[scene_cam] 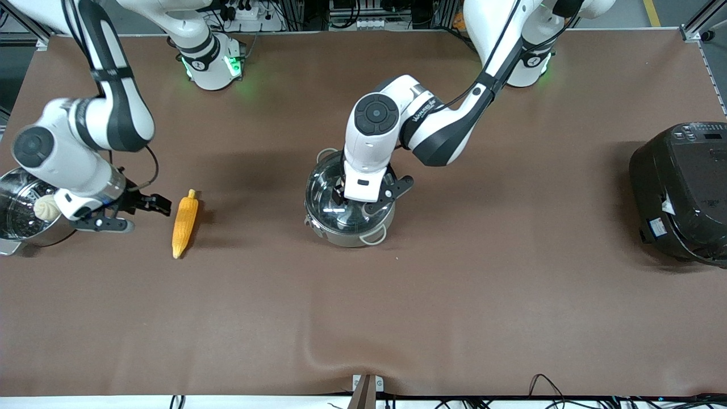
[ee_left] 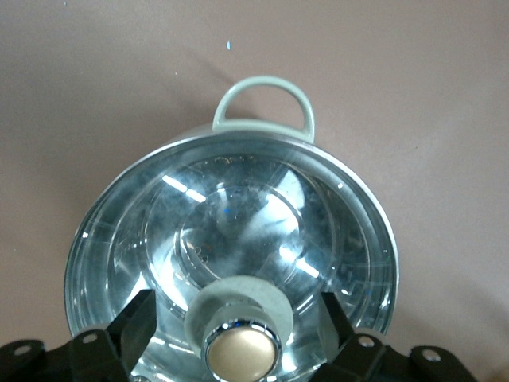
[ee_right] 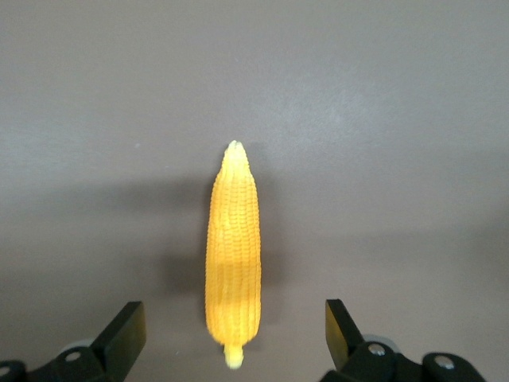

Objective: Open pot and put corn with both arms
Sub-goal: 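Grasp the lid knob with the left gripper while the right gripper grasps the corn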

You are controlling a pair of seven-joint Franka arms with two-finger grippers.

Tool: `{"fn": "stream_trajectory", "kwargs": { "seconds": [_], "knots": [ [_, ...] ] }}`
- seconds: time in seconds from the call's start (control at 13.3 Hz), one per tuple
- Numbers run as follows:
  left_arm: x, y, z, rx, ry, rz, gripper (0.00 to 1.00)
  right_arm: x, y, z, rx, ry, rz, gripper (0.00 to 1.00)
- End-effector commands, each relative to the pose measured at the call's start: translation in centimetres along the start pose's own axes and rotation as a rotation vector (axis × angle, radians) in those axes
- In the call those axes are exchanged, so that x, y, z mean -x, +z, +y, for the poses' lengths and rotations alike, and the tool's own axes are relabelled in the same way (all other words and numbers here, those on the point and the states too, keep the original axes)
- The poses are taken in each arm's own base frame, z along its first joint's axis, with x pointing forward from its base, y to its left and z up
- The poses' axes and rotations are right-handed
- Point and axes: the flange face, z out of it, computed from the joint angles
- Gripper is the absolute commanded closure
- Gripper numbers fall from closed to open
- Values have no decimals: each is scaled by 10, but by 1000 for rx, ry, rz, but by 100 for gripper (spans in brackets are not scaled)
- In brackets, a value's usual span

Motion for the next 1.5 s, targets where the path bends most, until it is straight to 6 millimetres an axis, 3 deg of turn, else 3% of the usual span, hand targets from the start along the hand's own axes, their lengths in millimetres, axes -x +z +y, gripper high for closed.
{"fn": "stream_trajectory", "kwargs": {
  "seconds": [0.0,0.38,0.75,0.9,1.05,1.13,1.2,1.35,1.43],
  "knots": [
    [9,7,3,-16,-13,-7,14,-6,49,4,1,-11,-9,0],
    [17,20,2,-36,0,-6,16,-8,95,3,3,-9,-4,0],
    [27,28,3,-46,-10,-6,23,-7,113,-2,-1,-9,-12,0],
    [27,27,2,-48,-9,-6,40,-7,114,-3,0,-13,-13,0],
    [34,29,2,-52,-3,-9,69,-5,119,-5,-1,-15,-21,0],
    [33,29,2,-52,-13,-7,88,-5,120,-7,-2,-18,-22,8],
    [34,27,2,-52,-12,-7,100,-5,120,-9,-3,-20,-21,24],
    [34,19,-1,-74,-12,-6,100,-6,119,-13,-7,-25,-21,51],
    [33,0,-3,-69,-13,-2,100,-7,118,-13,-7,-25,-18,68]
  ]
}}
